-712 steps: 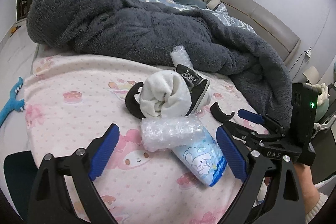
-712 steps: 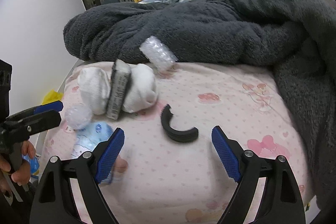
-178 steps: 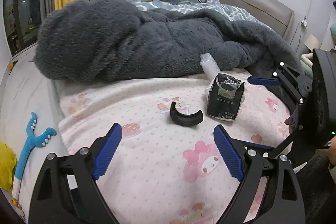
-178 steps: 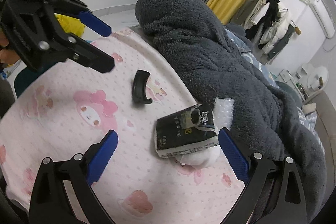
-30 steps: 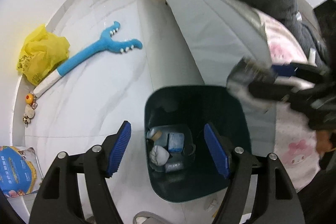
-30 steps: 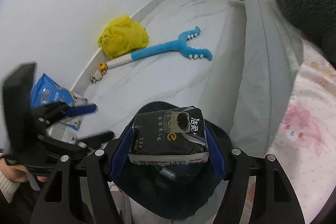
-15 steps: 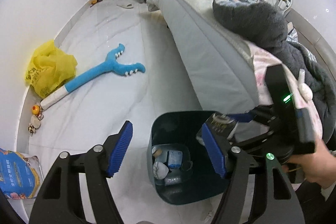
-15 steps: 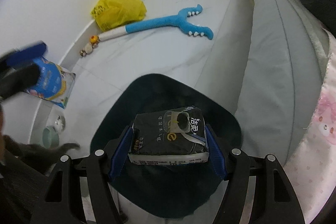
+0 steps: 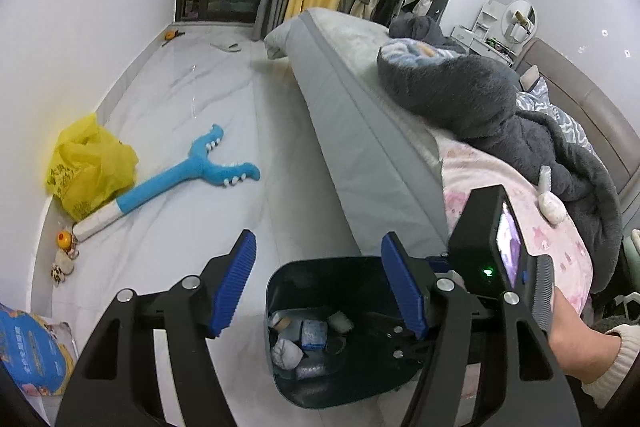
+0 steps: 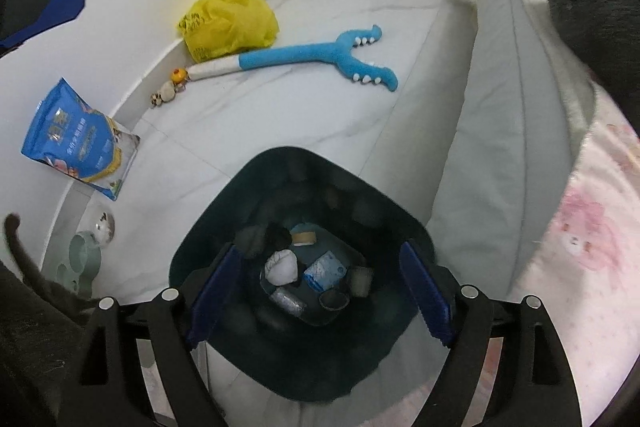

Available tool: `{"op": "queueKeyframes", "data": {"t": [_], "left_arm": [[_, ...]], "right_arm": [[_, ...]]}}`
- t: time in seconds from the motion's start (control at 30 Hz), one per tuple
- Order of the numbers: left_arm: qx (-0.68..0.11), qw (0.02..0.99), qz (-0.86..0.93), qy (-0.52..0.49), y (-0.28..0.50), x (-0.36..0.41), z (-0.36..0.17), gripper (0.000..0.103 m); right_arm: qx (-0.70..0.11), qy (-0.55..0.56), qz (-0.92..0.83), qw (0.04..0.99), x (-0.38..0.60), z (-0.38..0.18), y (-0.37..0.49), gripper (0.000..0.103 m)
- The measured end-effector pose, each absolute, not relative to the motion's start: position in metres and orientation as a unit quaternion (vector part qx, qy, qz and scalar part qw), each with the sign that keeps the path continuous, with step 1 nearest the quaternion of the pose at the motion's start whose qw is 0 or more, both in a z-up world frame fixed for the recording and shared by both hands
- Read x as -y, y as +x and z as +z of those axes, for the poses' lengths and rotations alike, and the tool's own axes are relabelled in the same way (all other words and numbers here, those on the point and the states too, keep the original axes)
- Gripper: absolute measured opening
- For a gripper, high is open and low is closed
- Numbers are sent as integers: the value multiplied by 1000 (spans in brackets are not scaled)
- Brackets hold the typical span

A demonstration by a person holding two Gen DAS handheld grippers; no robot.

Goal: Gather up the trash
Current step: 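Open the right tool to drop the black carton into the teal bin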

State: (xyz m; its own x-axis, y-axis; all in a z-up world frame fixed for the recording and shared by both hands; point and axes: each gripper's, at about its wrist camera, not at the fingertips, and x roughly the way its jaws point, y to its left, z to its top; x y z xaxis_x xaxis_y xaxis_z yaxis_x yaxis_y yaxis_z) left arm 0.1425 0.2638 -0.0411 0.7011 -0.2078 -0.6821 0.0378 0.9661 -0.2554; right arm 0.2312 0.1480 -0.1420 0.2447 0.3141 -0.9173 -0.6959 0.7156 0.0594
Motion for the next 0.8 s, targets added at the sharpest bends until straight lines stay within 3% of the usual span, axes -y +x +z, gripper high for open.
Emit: {"op": "queueKeyframes", "data": {"t": [0.5,0.8], "left_arm": [[-349,928,-96,-92,160,-215,-5,68],[-342,928,-126,-74,174,-167,4,76]], "right_arm": [[-454,-112,324,822,-82,-76,232,85],[-443,-87,291,844,-25,-65,244,86]]}}
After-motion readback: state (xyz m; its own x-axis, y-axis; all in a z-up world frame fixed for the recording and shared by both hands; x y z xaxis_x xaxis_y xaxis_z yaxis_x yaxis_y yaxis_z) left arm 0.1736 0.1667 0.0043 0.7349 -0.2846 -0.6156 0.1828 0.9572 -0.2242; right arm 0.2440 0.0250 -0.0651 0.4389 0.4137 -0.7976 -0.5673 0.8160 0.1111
